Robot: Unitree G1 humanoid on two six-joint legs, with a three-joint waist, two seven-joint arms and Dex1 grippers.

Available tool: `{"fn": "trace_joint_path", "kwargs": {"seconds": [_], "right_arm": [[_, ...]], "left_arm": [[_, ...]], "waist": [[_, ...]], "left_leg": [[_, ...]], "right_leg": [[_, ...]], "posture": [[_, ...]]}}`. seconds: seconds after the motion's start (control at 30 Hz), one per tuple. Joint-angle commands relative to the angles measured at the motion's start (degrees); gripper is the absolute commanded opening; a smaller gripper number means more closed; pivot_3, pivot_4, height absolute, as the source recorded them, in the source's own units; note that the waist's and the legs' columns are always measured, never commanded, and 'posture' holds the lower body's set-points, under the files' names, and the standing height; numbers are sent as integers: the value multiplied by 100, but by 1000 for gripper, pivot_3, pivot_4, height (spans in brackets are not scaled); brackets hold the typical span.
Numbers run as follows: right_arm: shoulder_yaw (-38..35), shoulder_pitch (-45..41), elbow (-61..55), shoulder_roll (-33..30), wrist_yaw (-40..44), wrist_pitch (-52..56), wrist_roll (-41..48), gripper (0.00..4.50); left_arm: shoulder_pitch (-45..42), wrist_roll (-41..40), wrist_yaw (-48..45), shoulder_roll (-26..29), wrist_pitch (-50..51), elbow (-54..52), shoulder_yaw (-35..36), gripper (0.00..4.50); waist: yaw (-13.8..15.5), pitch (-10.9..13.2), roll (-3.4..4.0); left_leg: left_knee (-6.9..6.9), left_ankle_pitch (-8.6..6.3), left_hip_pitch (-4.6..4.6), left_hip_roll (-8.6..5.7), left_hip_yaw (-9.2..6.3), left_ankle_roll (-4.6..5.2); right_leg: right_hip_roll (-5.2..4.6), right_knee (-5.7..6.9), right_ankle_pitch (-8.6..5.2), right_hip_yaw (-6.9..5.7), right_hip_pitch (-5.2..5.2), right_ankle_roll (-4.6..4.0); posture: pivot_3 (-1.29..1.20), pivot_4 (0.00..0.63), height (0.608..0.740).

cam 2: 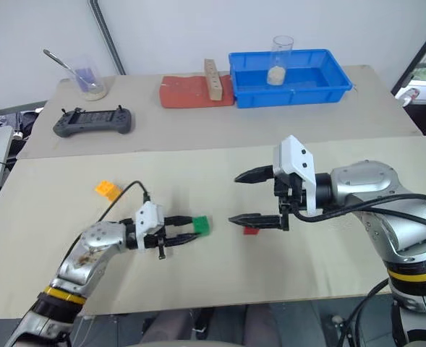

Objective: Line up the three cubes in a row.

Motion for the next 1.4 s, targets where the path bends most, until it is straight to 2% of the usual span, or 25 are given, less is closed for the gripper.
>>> {"fn": "trace_joint_path", "kwargs": {"seconds": [0.03, 0.27, 0.7, 0.77, 0.8, 0.9, 0.93, 1.1, 1.2, 1.3, 1.4], "right_arm": [[-191, 123, -192, -94, 55, -214, -40, 4500], [-345, 398, -323, -145, -53, -230, -40, 4500], [-291, 309, -338, -62, -189, -172, -39, 4500], [-282, 299, -335, -56, -189, -167, -37, 4500], [-277, 296, -332, -55, -184, -166, -33, 4500], [-254, 282, -312, -40, -175, -173, -36, 4500], [-243, 285, -305, -22, -176, -178, -35, 4500], [-126, 245, -265, 90, -132, -225, -66, 4500], [24, -106, -122, 300, -167, -181, -59, 4500], [156, -437, -28, 521, -207, -93, -8, 4500], [303, -819, 42, 821, -282, 46, 85, 4500]], "left_arm": [[-349, 157, -232, -291, -367, 483, -247, 1266], [-611, 309, -459, -632, -702, 1035, -423, 1266], [-1016, 356, -690, -663, -909, 1627, -362, 1266], [-1029, 334, -765, -678, -869, 1630, -398, 2313], [-1035, 328, -782, -684, -848, 1629, -398, 2639], [-1045, 340, -793, -684, -810, 1628, -375, 4212], [-1025, 343, -776, -658, -772, 1599, -357, 4429], [-629, 212, -489, -285, -452, 1056, 22, 4429], [295, -39, 104, 105, 111, -225, 621, 4429], [1236, -139, 796, 258, 607, -1423, 1114, 4429], [2070, -204, 1894, -63, 887, -2394, 1856, 4429]], "waist": [[1, 0, -1], [0, 0, -1], [-1, 0, -1], [-2, 0, -2], [-2, 0, -2], [-2, 0, -2], [-2, 0, -2], [-68, 0, -1], [-233, 0, 0], [-304, -1, 1], [-252, 0, 0]], "left_leg": [[0, 12, -6, 0, 0, 21], [2, 24, -22, 1, 2, 38], [6, 26, -21, 0, 2, 37], [6, 26, -21, 0, 2, 37], [6, 26, -21, 0, 2, 37], [6, 27, -22, -1, 2, 38], [6, 27, -22, -1, 2, 38], [6, 27, -22, 2, 2, 38], [1, 23, -22, 8, 6, 37], [-4, 20, -21, 11, 5, 35], [-3, 18, -20, 9, 6, 36]], "right_leg": [[-1, 0, 1, 0, 0, 0], [-1, 1, 8, 4, -4, 0], [1, 2, 11, 4, -3, 3], [1, 2, 11, 4, -3, 3], [1, 2, 11, 4, -3, 3], [0, 3, 12, 5, -5, 3], [1, 3, 12, 5, -5, 3], [3, 4, 12, 7, -7, 2], [1, 10, 15, 14, -19, -2], [6, 13, 15, 14, -23, -3], [10, 8, 15, 13, -22, -3]], "posture": [[0, 150, 740], [0, 150, 740], [0, 150, 740], [0, 150, 740], [0, 150, 740], [0, 150, 740], [0, 150, 740], [0, 150, 740], [0, 150, 740], [0, 150, 740], [0, 150, 740]]}}
